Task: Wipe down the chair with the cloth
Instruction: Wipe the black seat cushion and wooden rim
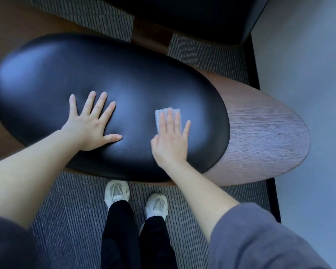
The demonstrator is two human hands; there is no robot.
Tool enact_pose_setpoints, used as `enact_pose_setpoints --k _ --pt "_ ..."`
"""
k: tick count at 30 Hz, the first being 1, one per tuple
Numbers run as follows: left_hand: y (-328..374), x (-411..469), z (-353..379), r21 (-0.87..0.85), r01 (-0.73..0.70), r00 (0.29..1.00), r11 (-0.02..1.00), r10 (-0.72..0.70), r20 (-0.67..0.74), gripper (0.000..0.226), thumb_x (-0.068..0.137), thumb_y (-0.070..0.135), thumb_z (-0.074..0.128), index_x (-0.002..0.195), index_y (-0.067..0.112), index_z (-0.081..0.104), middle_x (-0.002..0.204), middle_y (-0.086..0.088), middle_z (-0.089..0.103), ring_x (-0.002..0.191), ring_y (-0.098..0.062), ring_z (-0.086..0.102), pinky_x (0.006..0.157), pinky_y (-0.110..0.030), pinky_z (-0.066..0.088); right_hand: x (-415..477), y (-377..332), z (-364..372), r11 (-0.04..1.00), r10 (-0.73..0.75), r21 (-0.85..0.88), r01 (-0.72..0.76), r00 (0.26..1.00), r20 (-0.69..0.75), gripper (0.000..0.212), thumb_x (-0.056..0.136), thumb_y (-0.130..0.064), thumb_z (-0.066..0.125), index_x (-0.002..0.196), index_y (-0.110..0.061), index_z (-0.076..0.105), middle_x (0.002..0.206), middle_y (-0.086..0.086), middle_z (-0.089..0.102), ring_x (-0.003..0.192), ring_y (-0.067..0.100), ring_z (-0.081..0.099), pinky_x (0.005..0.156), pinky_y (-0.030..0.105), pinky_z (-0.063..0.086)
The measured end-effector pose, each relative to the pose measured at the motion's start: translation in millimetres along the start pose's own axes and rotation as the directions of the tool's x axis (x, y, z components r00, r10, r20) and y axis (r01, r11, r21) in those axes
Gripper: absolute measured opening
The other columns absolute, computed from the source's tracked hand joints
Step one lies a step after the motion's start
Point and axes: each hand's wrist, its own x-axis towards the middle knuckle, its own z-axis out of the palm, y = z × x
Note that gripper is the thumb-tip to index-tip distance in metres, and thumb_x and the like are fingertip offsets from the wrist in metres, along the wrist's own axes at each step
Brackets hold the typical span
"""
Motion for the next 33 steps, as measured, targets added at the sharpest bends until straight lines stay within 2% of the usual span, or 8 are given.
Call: enact_pose_setpoints --k 4,8,12,15,21,25,30,33 --pt "6.6 -6.4 7.5 -0.056 0.016 0.997 0.998 -0.020 -0.072 0.103 0.072 0.079 -0.004 0.156 0.018 -0.008 0.162 -0.010 -0.018 0.148 -0.032 -0.018 0.111 -0.065 -0.006 -14.8 -21.2 5.2 0.977 -0.209 0.034 0.209 0.978 0.012 0.074 0.085 -0.029 0.021 0.157 -0.019 0.013 0.165 0.004 0.010 0.152 0.026 0.000 0.119 0.057 -0.001" --pt "27.5 -15.1 17.7 -0.143 0.049 0.991 0.989 -0.065 -0.115 0.099 0.078 0.075 0.001 0.156 0.013 0.000 0.162 -0.014 -0.014 0.148 -0.036 -0.016 0.111 -0.065 -0.007 -38.1 -4.1 9.1 0.924 -0.382 0.010 0.382 0.924 -0.017 0.072 0.084 -0.026 0.034 0.155 -0.015 0.026 0.162 0.005 0.020 0.151 0.023 0.010 0.117 0.061 0.012" --pt "41.0 -16.7 22.7 -0.139 0.088 0.989 0.986 -0.102 -0.104 0.098 0.079 0.074 -0.001 0.155 0.013 -0.006 0.161 -0.015 -0.017 0.147 -0.038 -0.019 0.111 -0.066 -0.007 -37.4 51.3 3.1 0.977 -0.201 -0.075 0.198 0.979 -0.040 0.075 0.080 -0.028 0.034 0.154 -0.014 0.028 0.162 0.005 0.022 0.150 0.022 0.017 0.116 0.063 0.013" --pt "40.6 -17.0 22.2 -0.147 0.092 0.989 0.985 -0.107 -0.099 0.098 0.079 0.074 -0.001 0.155 0.013 -0.007 0.161 -0.015 -0.018 0.146 -0.037 -0.021 0.111 -0.066 -0.006 -39.9 91.1 -4.4 0.995 0.002 -0.103 -0.009 0.997 -0.071 0.074 0.084 -0.028 0.026 0.156 -0.014 0.017 0.164 0.004 0.013 0.152 0.021 0.006 0.119 0.059 0.006" --pt "41.7 -18.3 18.4 -0.142 0.094 0.992 0.985 -0.105 -0.069 0.098 0.078 0.074 -0.003 0.155 0.013 -0.010 0.160 -0.015 -0.021 0.146 -0.037 -0.022 0.112 -0.065 -0.006 -49.7 116.4 -1.2 0.905 0.425 0.087 -0.416 0.894 -0.145 0.075 0.084 -0.026 0.017 0.156 -0.006 0.013 0.163 0.013 0.015 0.150 0.022 0.015 0.120 0.058 0.003" --pt "41.6 -18.3 17.5 -0.145 0.094 0.993 0.985 -0.104 -0.062 0.099 0.077 0.074 -0.004 0.155 0.014 -0.010 0.160 -0.015 -0.021 0.146 -0.037 -0.022 0.112 -0.065 -0.006 -59.3 97.0 6.2 0.854 0.511 0.201 -0.480 0.846 -0.149 0.076 0.083 -0.026 0.020 0.155 -0.003 0.009 0.163 0.016 0.010 0.151 0.024 0.010 0.120 0.055 -0.001" --pt "38.8 -18.8 17.6 -0.136 0.072 0.994 0.988 -0.083 -0.075 0.099 0.076 0.074 -0.005 0.155 0.014 -0.010 0.160 -0.015 -0.020 0.146 -0.037 -0.021 0.112 -0.065 -0.005 -75.1 57.1 17.2 0.793 0.584 0.317 -0.520 0.798 -0.149 0.079 0.081 -0.025 0.025 0.155 -0.001 0.009 0.162 0.020 0.004 0.151 0.033 0.005 0.120 0.058 0.007" --pt "34.0 -22.4 19.6 -0.126 0.031 0.994 0.992 -0.044 -0.099 0.096 0.079 0.072 -0.002 0.155 0.015 -0.007 0.161 -0.014 -0.017 0.147 -0.035 -0.018 0.113 -0.064 -0.005 -89.2 25.4 26.7 0.813 0.545 0.325 -0.482 0.827 -0.135 0.079 0.081 -0.022 0.030 0.155 -0.001 0.011 0.162 0.020 0.000 0.151 0.034 0.001 0.119 0.059 0.008"
